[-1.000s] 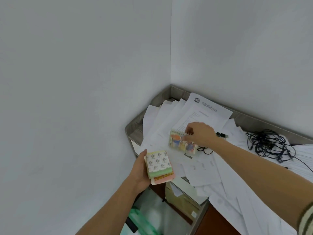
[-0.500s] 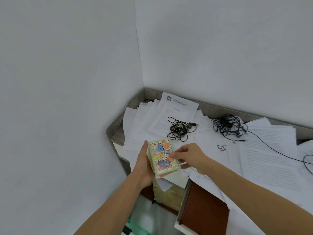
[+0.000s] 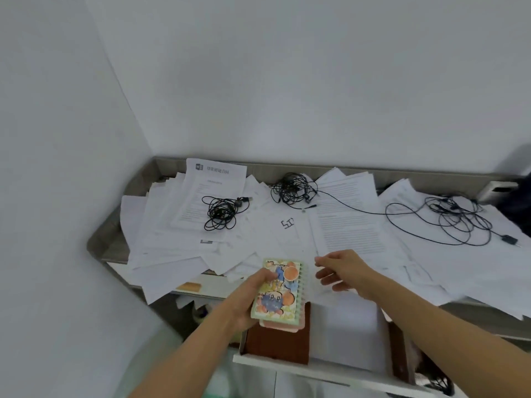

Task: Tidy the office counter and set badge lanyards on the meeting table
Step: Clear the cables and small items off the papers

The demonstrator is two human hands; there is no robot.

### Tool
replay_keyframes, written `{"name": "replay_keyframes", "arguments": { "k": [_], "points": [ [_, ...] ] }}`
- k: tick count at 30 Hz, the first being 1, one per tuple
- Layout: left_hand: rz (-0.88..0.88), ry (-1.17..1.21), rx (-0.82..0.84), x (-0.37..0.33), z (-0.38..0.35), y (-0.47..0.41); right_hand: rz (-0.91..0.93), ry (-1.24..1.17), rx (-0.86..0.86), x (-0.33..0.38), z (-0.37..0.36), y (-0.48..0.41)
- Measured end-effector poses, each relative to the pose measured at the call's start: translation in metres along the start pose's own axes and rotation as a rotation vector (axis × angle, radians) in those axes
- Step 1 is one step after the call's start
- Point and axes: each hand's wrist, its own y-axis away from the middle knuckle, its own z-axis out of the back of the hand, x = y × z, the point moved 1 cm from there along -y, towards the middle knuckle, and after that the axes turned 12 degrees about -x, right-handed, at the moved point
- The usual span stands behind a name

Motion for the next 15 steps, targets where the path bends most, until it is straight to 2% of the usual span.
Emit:
{"name": "replay_keyframes", "arguments": {
  "k": [4,11,15],
  "points": [
    [0.112,-0.099,0.037,0.029,-0.053,-0.011,-0.019,0.05,-0.056,-0.054,0.061,0.001],
    [0.249,-0.221,0.03,0.081,-0.109,-0.039,-0.14,0.081,0.014,-0.131,0.124,0.003],
    [0.27,-0.214,-0.036,0.108,-0.133,-0.065,-0.182,0.081,0.058,-0.171,0.141,0.002]
  ]
}}
